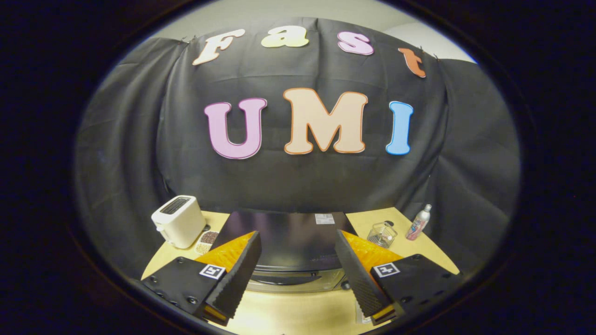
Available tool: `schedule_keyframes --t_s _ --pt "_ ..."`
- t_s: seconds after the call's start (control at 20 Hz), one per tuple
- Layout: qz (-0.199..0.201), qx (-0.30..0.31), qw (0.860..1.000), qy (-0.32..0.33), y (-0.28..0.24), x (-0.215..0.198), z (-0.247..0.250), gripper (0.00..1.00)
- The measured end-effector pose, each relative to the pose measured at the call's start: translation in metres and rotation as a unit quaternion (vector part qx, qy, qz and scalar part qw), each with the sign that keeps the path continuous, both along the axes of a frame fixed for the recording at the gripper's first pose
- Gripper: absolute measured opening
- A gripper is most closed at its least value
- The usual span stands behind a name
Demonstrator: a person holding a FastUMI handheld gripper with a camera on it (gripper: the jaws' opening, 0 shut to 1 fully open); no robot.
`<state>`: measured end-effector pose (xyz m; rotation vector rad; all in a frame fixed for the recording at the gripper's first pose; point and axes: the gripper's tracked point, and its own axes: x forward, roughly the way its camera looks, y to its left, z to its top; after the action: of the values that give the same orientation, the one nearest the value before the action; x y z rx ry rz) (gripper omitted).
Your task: Open the toaster oven, put the food inside, and close the toaster oven door.
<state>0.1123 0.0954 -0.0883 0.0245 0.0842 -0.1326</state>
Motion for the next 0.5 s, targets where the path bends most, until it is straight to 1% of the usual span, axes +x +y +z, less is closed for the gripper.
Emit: schedule_keyframes --t_s 0.15,0.25,0.4,0.5 --pt "-0.020 -0.012 1.000 0.000 -0.002 0.017 -0.028 0.99" --pt "-0.019 -0.014 1.000 -0.001 0.003 0.030 -0.048 0.99" --pt "-0.031 -0.014 0.999 0.011 0.002 0.045 -0.077 0.99" --pt "-0.023 -0.015 0.999 0.025 0.009 0.052 -0.092 0.99"
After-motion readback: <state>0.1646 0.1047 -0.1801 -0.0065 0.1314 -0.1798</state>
